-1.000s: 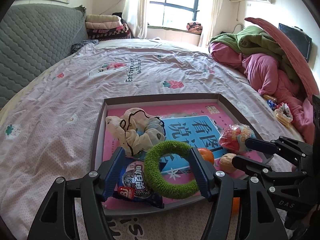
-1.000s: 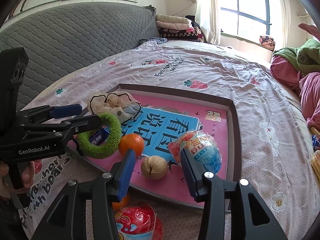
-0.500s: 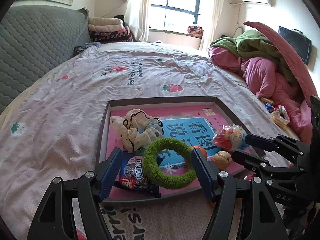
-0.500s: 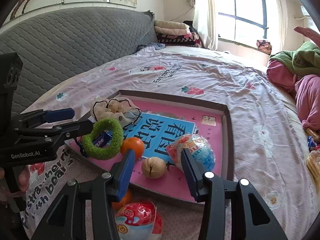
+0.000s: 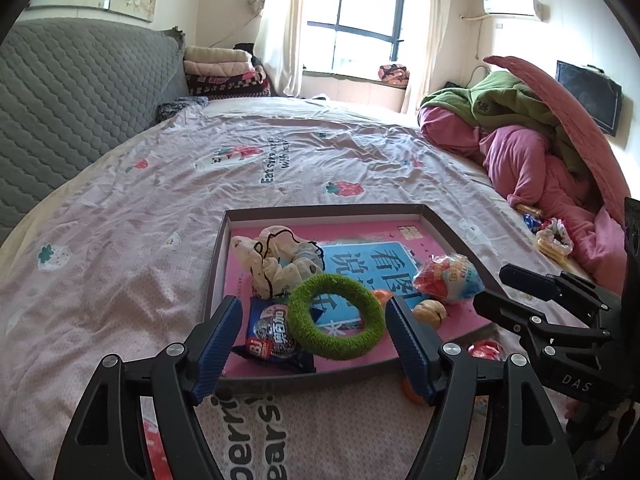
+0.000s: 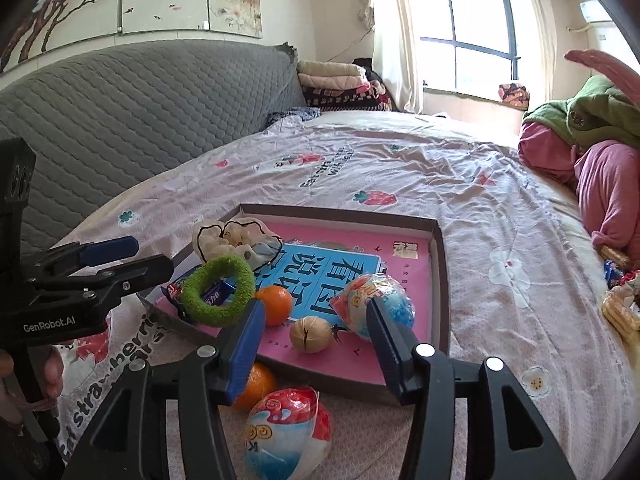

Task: Organize objects
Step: 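Withdraw both open tools from the box toward the orange and Kinder egg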

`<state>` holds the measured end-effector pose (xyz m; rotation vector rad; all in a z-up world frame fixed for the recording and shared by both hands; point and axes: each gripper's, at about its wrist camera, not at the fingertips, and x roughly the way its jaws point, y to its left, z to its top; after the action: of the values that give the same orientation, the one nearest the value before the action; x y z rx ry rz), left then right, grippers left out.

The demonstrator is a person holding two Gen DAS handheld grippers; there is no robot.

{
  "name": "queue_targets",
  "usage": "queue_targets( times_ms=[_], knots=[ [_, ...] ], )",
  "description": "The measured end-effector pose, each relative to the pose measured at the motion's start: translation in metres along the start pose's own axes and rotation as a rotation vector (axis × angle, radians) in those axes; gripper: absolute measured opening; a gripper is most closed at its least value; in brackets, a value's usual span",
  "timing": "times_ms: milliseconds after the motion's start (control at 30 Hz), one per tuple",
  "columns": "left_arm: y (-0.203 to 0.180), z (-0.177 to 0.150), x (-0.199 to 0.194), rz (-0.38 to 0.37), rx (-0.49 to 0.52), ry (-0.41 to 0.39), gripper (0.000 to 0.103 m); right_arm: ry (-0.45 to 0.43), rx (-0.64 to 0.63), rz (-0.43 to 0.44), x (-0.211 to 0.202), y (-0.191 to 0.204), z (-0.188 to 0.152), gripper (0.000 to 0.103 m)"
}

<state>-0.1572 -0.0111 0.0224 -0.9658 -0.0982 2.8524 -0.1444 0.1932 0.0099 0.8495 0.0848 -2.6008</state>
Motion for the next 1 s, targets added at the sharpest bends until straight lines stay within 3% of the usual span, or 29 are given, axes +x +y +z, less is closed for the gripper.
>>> queue_targets(
  times_ms=[1000],
  knots=[
    [-0.018, -0.028, -0.045, -0.018, 0.051, -0.015, 0.075, -0.078, -0.019, -0.032, -0.052, 0.022, -0.03, 0.059]
  ],
)
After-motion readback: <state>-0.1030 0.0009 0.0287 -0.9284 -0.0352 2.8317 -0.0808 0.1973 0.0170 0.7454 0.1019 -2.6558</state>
